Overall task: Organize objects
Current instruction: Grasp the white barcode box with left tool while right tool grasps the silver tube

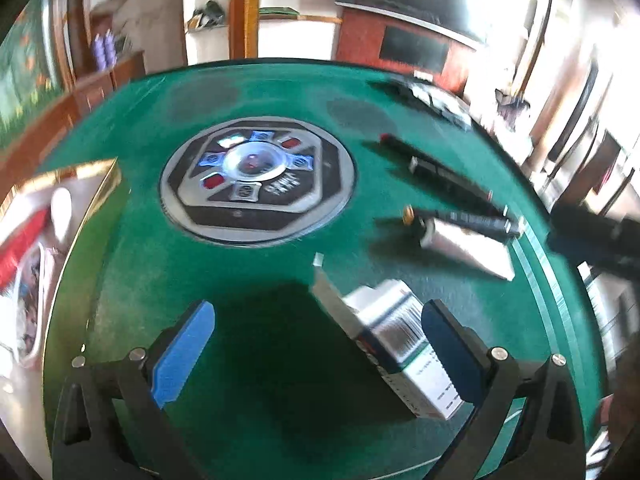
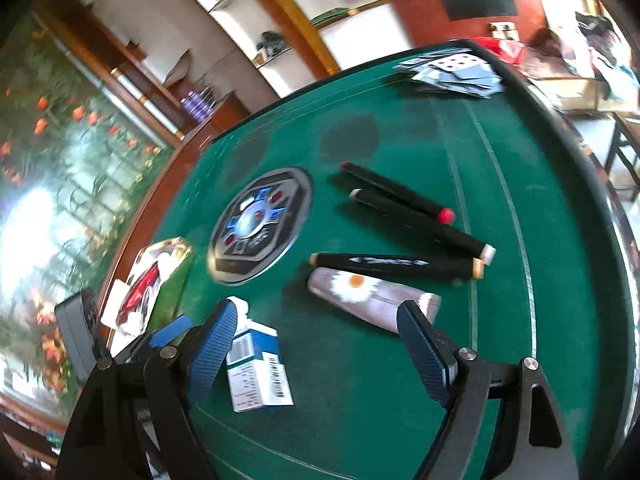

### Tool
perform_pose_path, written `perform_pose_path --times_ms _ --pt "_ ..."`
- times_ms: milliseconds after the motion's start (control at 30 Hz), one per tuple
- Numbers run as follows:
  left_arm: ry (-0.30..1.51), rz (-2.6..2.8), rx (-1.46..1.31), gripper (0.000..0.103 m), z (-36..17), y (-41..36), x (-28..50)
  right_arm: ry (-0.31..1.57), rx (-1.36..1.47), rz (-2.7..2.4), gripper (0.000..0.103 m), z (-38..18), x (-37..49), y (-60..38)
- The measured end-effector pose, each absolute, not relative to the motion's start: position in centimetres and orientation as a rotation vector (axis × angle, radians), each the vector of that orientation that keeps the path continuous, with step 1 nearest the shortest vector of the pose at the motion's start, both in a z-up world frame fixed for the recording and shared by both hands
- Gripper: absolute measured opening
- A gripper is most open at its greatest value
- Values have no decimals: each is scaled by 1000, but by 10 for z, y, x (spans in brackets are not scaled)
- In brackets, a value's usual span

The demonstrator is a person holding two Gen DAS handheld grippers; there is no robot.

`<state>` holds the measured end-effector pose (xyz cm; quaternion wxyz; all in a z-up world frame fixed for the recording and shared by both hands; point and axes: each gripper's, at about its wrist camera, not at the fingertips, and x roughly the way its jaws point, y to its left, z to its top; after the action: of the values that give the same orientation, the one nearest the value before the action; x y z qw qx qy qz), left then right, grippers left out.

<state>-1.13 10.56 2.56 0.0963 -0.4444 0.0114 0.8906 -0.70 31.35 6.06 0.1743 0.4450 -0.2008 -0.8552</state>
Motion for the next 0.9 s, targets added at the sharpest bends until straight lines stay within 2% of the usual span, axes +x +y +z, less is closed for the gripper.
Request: perform_pose_path --times_ms 133,167,233,300,333,367,733,900 --pt "184 2719 -1246 103 30 133 -11 -520 1263 -2462 86 60 -4 316" --pt "268 2708 -1263 103 25 144 -14 -500 1264 -2469 86 58 -4 315" --pt "315 2613 -1331 98 13 153 -19 -451 1282 -2484 86 54 -1 313" --pt "200 2537 -1357 67 4 143 -18 -403 1304 -2491 86 49 -2 309" --pt "220 2551 -1350 56 6 140 -17 -376 1313 -2498 86 48 -2 307" --pt "219 2534 -1354 32 7 136 -15 -333 1322 -2512 86 46 -4 304" --pt "240 2516 -1356 33 11 91 5 124 1392 -2552 85 23 -35 260" --pt "243 2506 -1318 48 9 94 9 248 1418 -2551 80 15 -49 239"
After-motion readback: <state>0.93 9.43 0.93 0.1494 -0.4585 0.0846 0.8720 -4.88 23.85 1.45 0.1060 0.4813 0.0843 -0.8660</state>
